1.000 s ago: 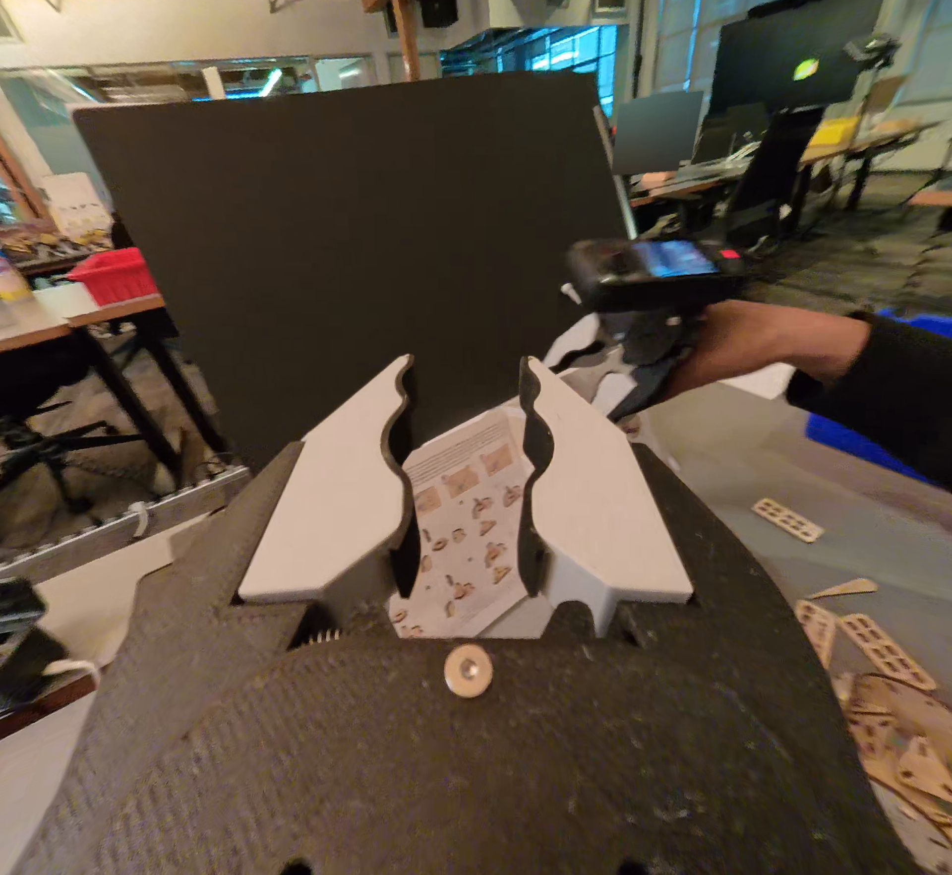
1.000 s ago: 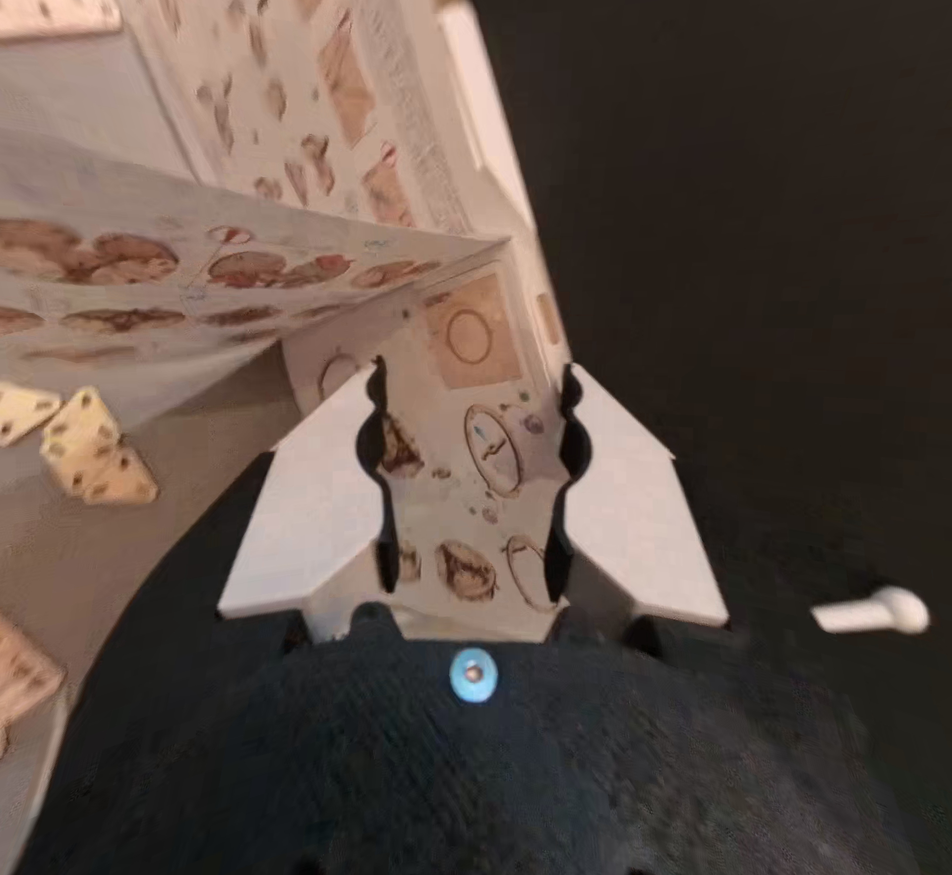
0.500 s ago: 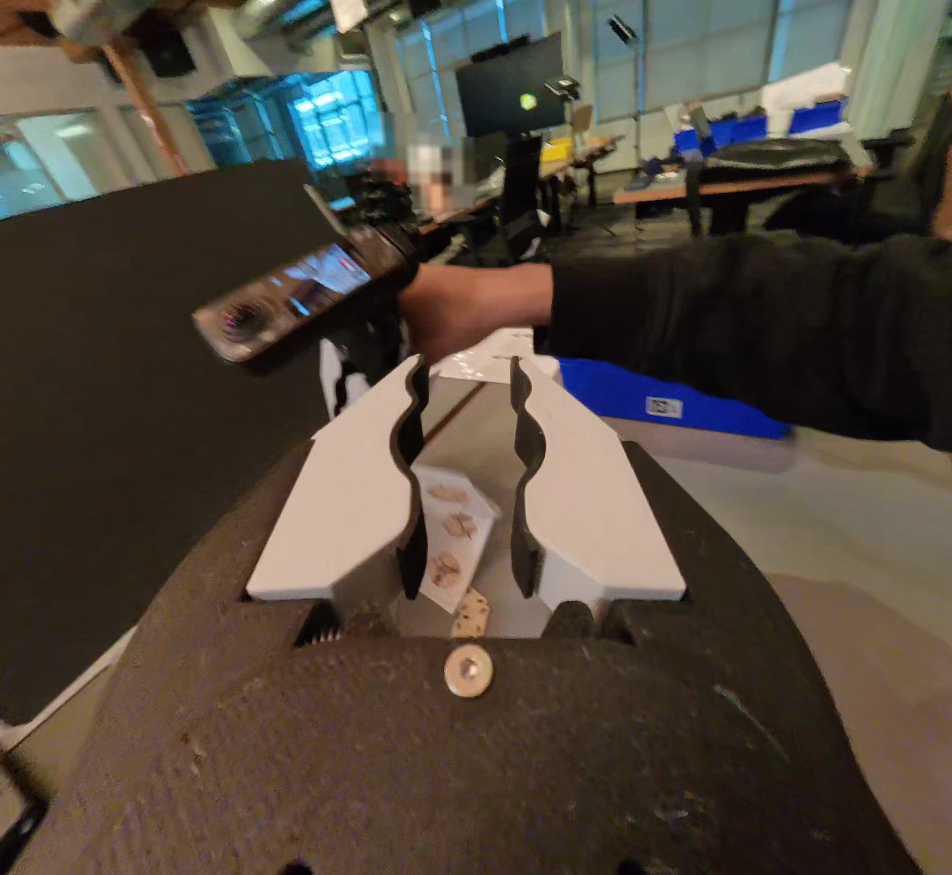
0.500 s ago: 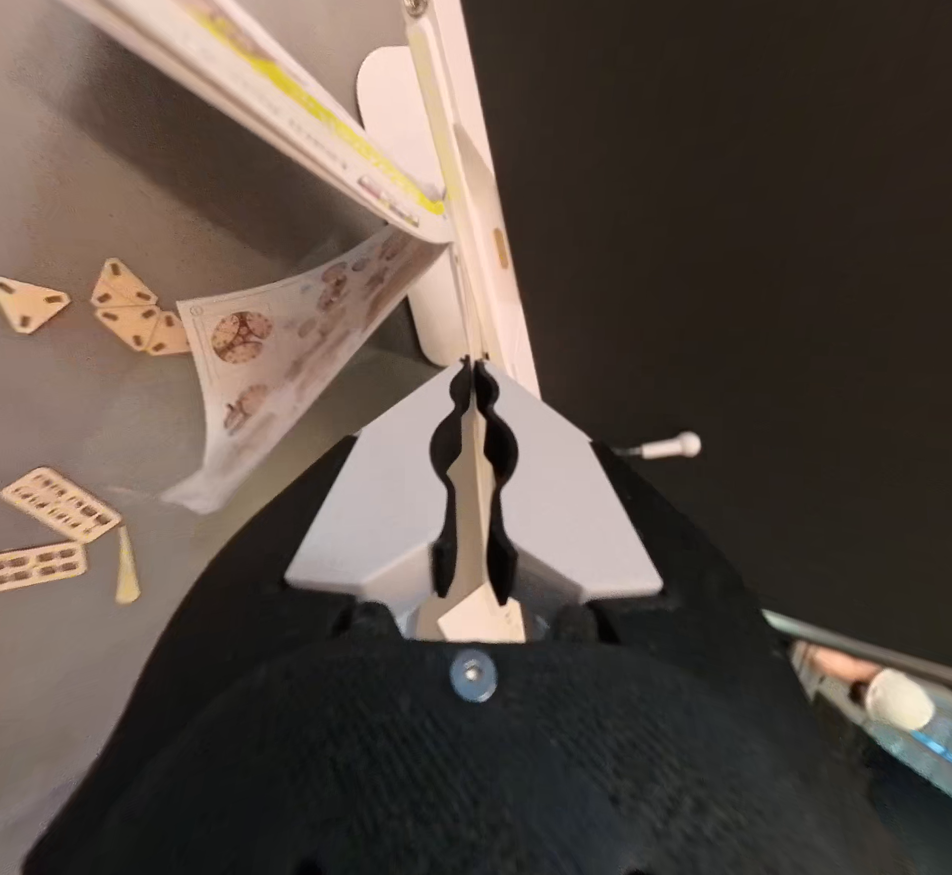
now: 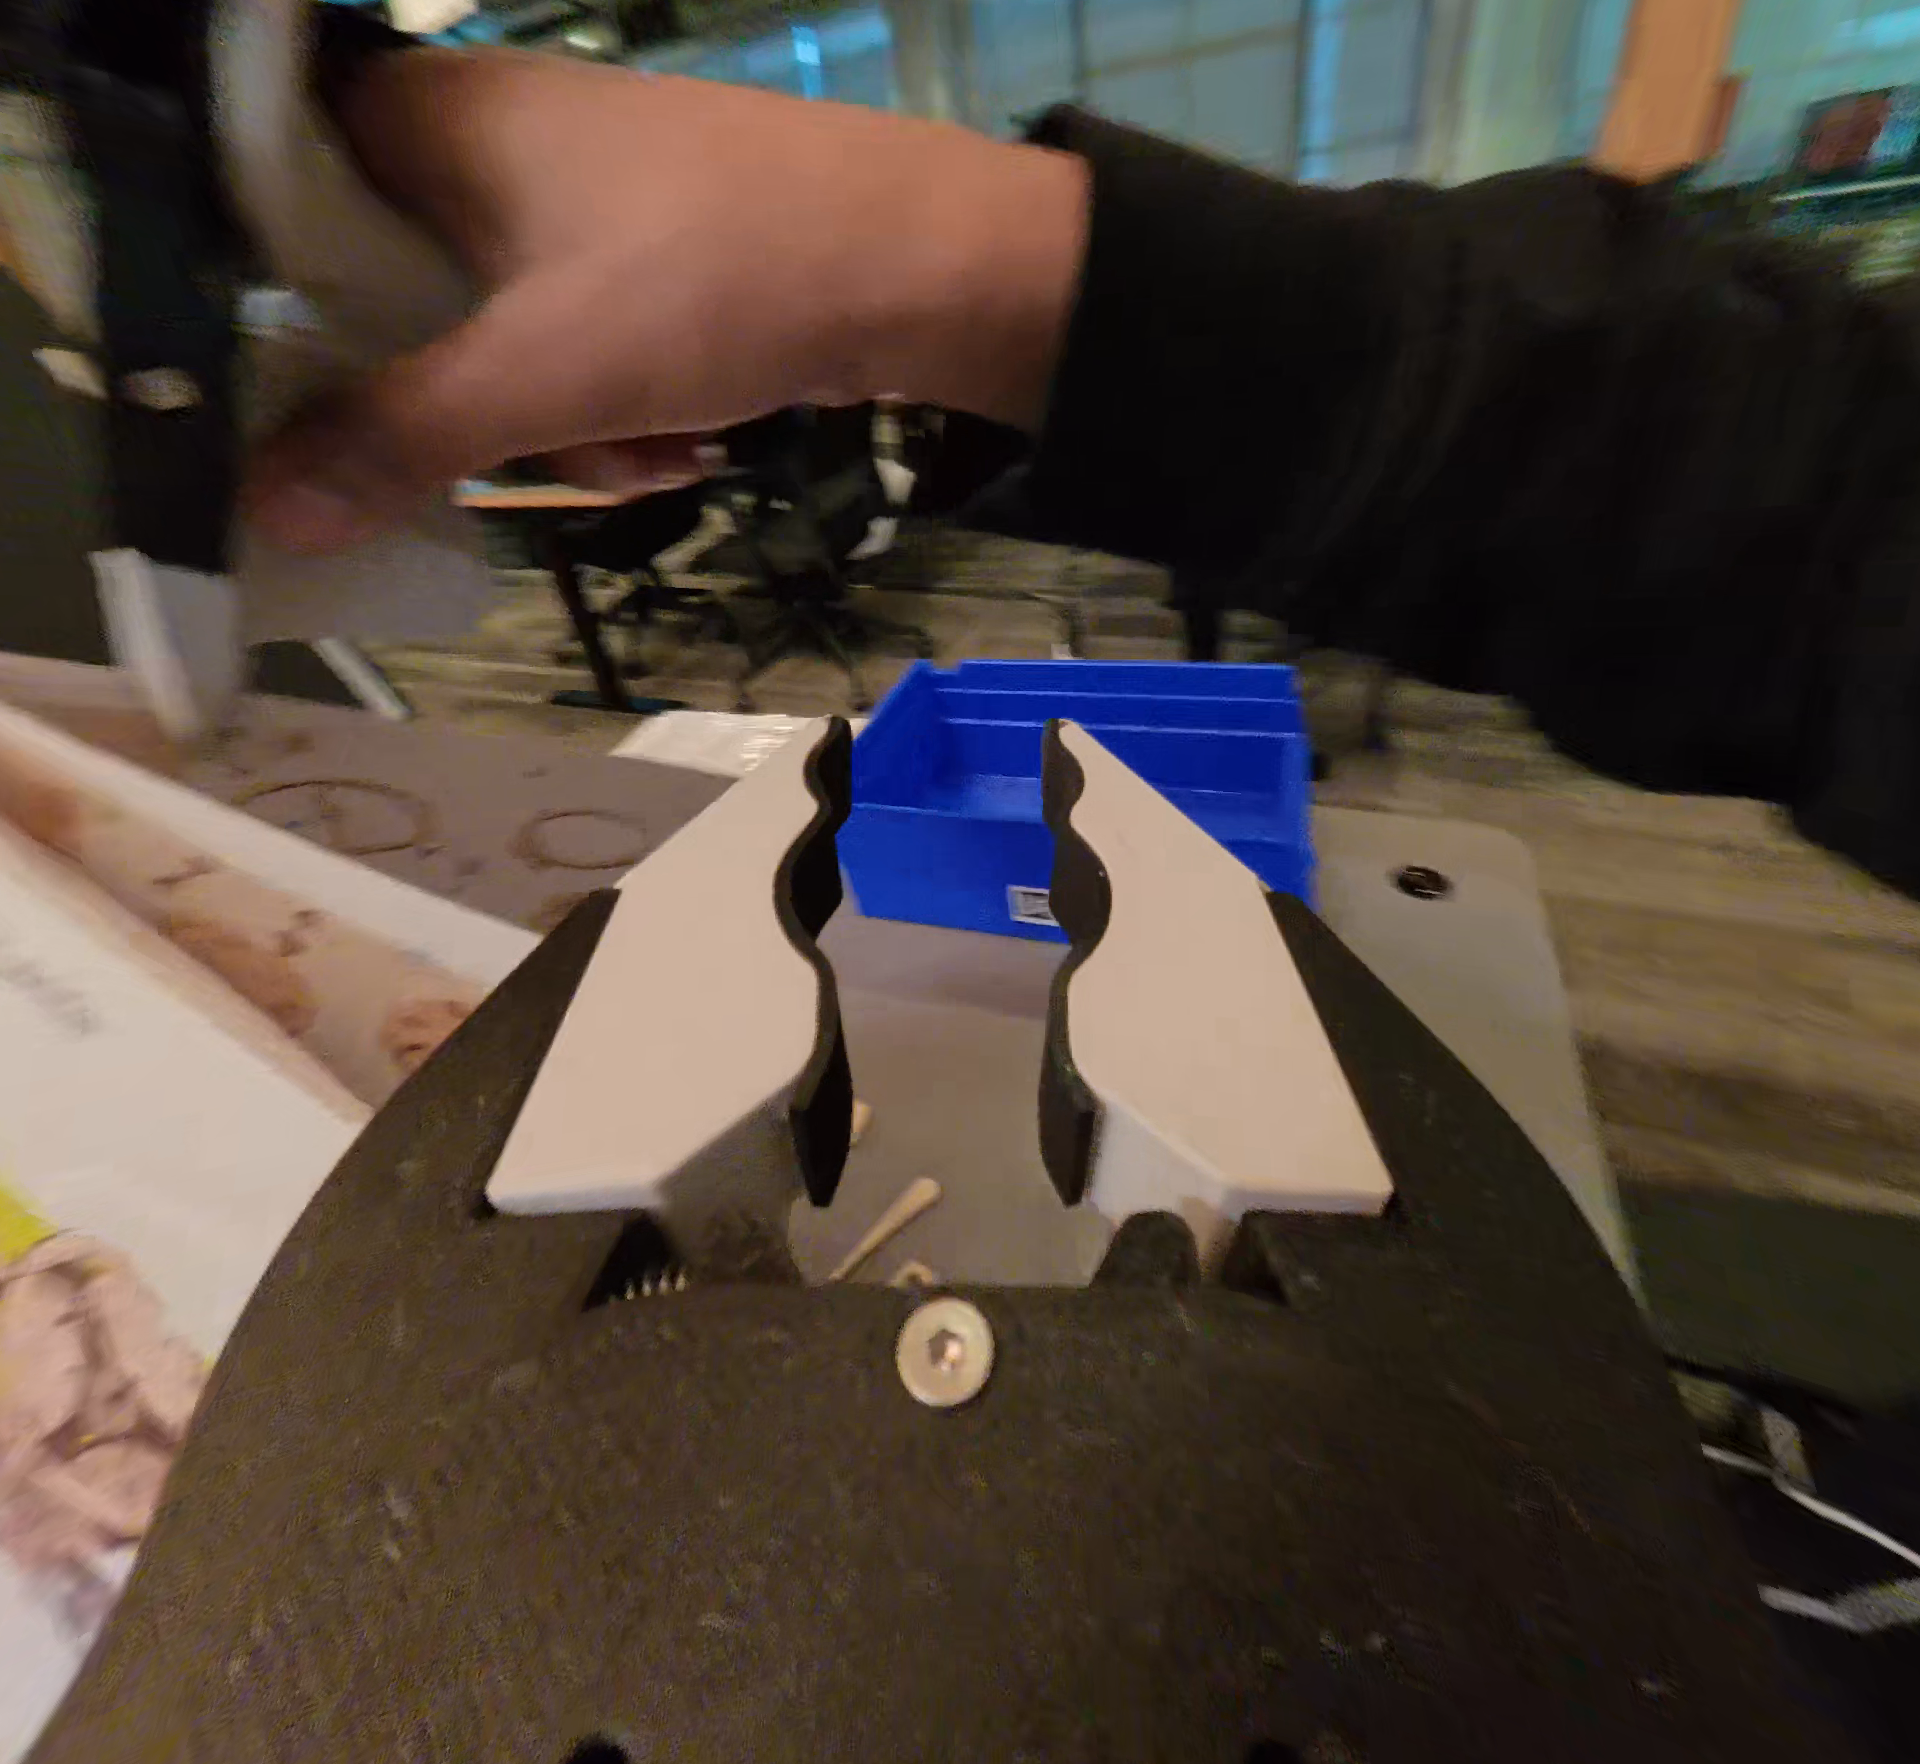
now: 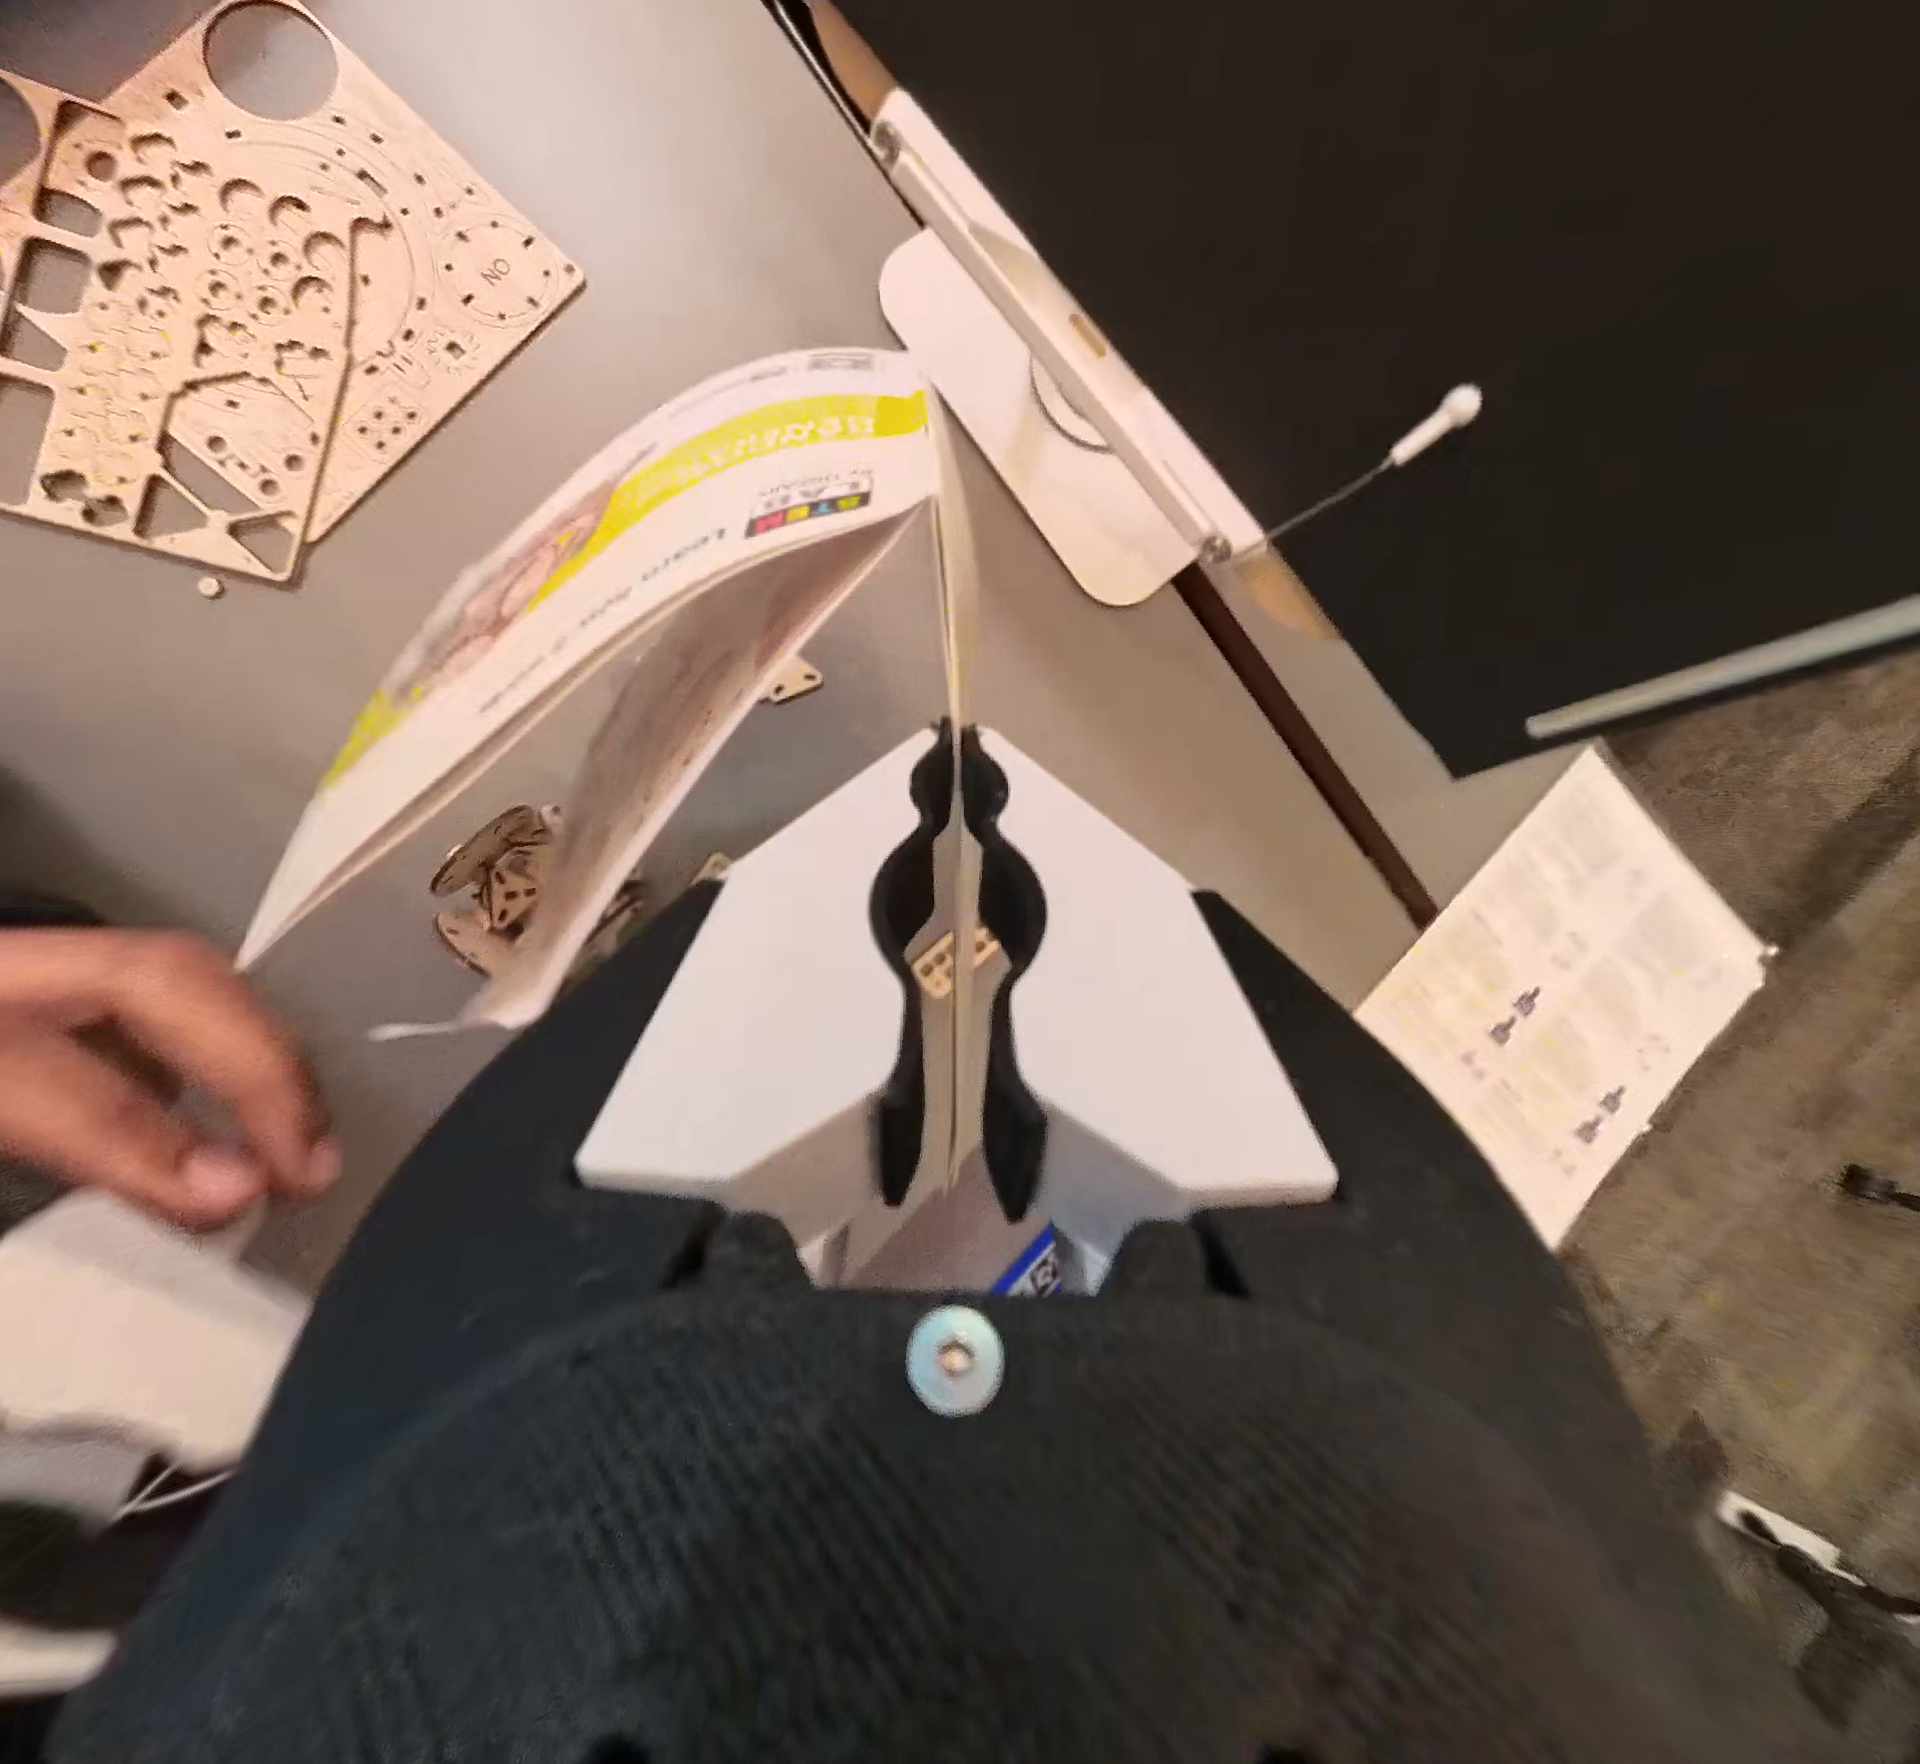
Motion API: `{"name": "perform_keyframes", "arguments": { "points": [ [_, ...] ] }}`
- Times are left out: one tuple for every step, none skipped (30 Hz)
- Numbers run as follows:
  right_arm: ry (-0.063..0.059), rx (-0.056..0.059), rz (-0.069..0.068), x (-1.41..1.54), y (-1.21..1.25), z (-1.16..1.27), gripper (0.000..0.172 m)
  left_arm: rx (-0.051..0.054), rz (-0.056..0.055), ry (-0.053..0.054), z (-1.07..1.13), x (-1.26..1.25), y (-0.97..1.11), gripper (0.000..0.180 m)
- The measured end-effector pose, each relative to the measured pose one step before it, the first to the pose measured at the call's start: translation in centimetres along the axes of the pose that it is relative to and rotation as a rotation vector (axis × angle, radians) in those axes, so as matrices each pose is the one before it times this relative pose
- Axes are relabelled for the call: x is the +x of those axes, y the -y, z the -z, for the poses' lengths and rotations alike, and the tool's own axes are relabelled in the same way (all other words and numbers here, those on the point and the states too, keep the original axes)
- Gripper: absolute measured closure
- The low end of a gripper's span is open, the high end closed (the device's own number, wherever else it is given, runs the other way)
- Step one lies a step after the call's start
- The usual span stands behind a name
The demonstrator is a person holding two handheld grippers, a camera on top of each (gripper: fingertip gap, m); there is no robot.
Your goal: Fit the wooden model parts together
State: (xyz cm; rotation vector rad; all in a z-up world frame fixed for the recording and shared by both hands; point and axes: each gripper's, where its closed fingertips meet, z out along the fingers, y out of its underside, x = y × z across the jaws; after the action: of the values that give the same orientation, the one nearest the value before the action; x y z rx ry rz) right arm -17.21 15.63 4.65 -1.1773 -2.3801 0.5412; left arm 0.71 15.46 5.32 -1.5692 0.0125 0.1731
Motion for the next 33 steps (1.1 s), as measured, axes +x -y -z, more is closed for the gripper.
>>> {"name": "perform_keyframes", "arguments": {
  "points": [
    [0.0032, 0.0037, -0.0146, -0.021, -0.737, 0.386, 0.172, -0.0079, -0.0346, 0.0689, -0.288, -0.917, -0.47, 0.147],
    [0.0057, 0.004, -0.0125, -0.059, -0.714, 0.396, 0.172, -0.0171, -0.0469, 0.0756, -0.178, -1.098, -0.466, 0.147],
    [0.0082, 0.0059, -0.015, -0.101, -0.664, 0.434, 0.172, -0.0181, -0.0558, 0.087, -0.035, -1.316, -0.352, 0.148],
    [0.0095, 0.0067, -0.0142, -0.129, -0.621, 0.445, 0.172, -0.0182, -0.0718, 0.0854, 0.113, -1.359, -0.238, 0.148],
    [0.0159, 0.0115, -0.0123, -0.266, -0.505, 0.464, 0.172, -0.0102, -0.072, 0.0842, 0.174, -1.372, -0.113, 0.15],
    [0.0275, 0.0139, -0.0133, -0.486, -0.421, 0.427, 0.172, -0.0043, -0.0489, 0.0828, 0.146, -1.438, -0.093, 0.15],
    [0.0335, 0.0141, -0.0131, -0.641, -0.359, 0.36, 0.172, -0.0095, -0.0417, 0.0618, 0.031, -1.225, -0.235, 0.15],
    [0.0304, 0.0116, -0.0099, -0.672, -0.313, 0.27, 0.172, -0.0193, -0.0318, 0.0434, -0.078, -1.011, -0.416, 0.151],
    [0.025, 0.0082, -0.0056, -0.631, -0.286, 0.165, 0.172, -0.0219, -0.0251, 0.045, -0.134, -1.08, -0.476, 0.152],
    [0.0319, 0.009, -0.0033, -0.763, -0.202, 0.081, 0.172, -0.0155, -0.0222, 0.0428, -0.168, -1.041, -0.415, 0.155],
    [0.0405, 0.0118, -0.0058, -0.882, -0.094, 0.035, 0.172, -0.0139, -0.0147, 0.0364, -0.206, -0.947, -0.44, 0.157],
    [0.0348, 0.0116, -0.0074, -0.748, -0.022, 0.023, 0.172, -0.0138, 0.0014, 0.0126, -0.206, -0.562, -0.417, 0.161],
    [0.0199, 0.0071, -0.0048, -0.468, -0.041, -0.015, 0.172, 0.0065, 0.021, -0.0048, -0.018, -0.32, 0.05, 0.162],
    [0.0026, 0.0035, -0.0019, -0.097, -0.054, -0.038, 0.172, 0.0355, 0.0367, 0.0106, 0.412, -0.531, 0.721, 0.162],
    [0.0046, 0.0057, -0.0043, 0.008, 0.019, -0.079, 0.172, 0.0581, 0.034, 0.0052, 0.818, -0.31, 1.326, 0.166],
    [0.0133, 0.0067, -0.0121, 0.02, 0.036, -0.097, 0.172, 0.0625, 0.0228, -0.0164, 0.995, 0.238, 1.646, 0.168],
    [0.0126, 0.0046, -0.014, 0.114, 0.033, -0.094, 0.172, 0.0631, 0.0152, -0.012, 1.007, 0.474, 1.76, 0.166],
    [0.0091, 0.0038, -0.0129, 0.195, 0.024, -0.079, 0.172, 0.0509, -0.0083, -0.0108, 0.846, 0.776, 1.52, 0.172],
    [0.0051, 0.0054, -0.0115, 0.231, 0.077, -0.021, 0.172, 0.0291, -0.0294, -0.0129, 0.61, 1.053, 1.096, 0.177],
    [-0.0005, 0.0052, -0.0079, 0.262, 0.096, 0.03, 0.172, 0.0226, -0.0433, -0.0141, 0.439, 1.289, 0.85, 0.18],
    [-0.003, 0.0055, -0.0037, 0.209, 0.132, 0.095, 0.172, 0.0259, -0.0512, -0.0275, 0.334, 1.639, 0.697, 0.18],
    [-0.0033, 0.0049, -0.0015, 0.122, 0.144, 0.123, 0.172, 0.0055, -0.0524, -0.0548, 0.075, 2.093, 0.221, 0.18],
    [-0.0033, 0.0041, 0.0002, 0.028, 0.147, 0.145, 0.172, -0.0395, -0.0414, -0.0678, -0.28, 2.232, -0.594, 0.18],
    [-0.0049, 0.0027, 0.0035, -0.052, 0.138, 0.143, 0.172, -0.0702, -0.0151, -0.0475, -0.623, 1.782, -1.213, 0.18],
    [-0.0051, 0.0022, 0.0053, -0.121, 0.126, 0.16, 0.172, -0.0622, -0.0082, -0.0489, -0.766, 1.541, -1.318, 0.18],
    [-0.0054, 0.0022, 0.0063, -0.162, 0.111, 0.178, 0.172, -0.0538, -0.0059, -0.0411, -0.822, 1.132, -1.339, 0.18],
    [-0.0084, 0.0019, 0.0076, -0.145, 0.073, 0.193, 0.172, -0.0557, -0.0013, -0.0045, -0.845, 0.244, -1.411, 0.18],
    [-0.0129, 0.0009, 0.0078, -0.055, 0.018, 0.235, 0.172, -0.0553, -0.0138, 0.029, -0.774, -0.561, -1.43, 0.18],
    [-0.0119, 0.0017, 0.0067, -0.02, -0.01, 0.279, 0.172, -0.0546, -0.0346, 0.0703, -0.658, -1.333, -1.391, 0.18],
    [-0.0054, 0.0039, 0.0022, -0.035, -0.022, 0.308, 0.172, -0.0399, -0.041, 0.0868, -0.503, -1.673, -1.129, 0.18],
    [-0.0032, 0.0059, -0.0023, 0.017, -0.045, 0.318, 0.172, -0.0299, -0.0244, 0.0804, -0.412, -1.691, -0.966, 0.18],
    [-0.0026, 0.0087, -0.0031, 0.064, -0.049, 0.31, 0.172, -0.0247, -0.006, 0.054, -0.365, -1.404, -0.809, 0.18],
    [-0.0009, 0.0083, -0.0044, 0.097, -0.064, 0.253, 0.172, -0.0165, 0.0152, 0.0289, -0.277, -1.109, -0.617, 0.18]
  ]
}}
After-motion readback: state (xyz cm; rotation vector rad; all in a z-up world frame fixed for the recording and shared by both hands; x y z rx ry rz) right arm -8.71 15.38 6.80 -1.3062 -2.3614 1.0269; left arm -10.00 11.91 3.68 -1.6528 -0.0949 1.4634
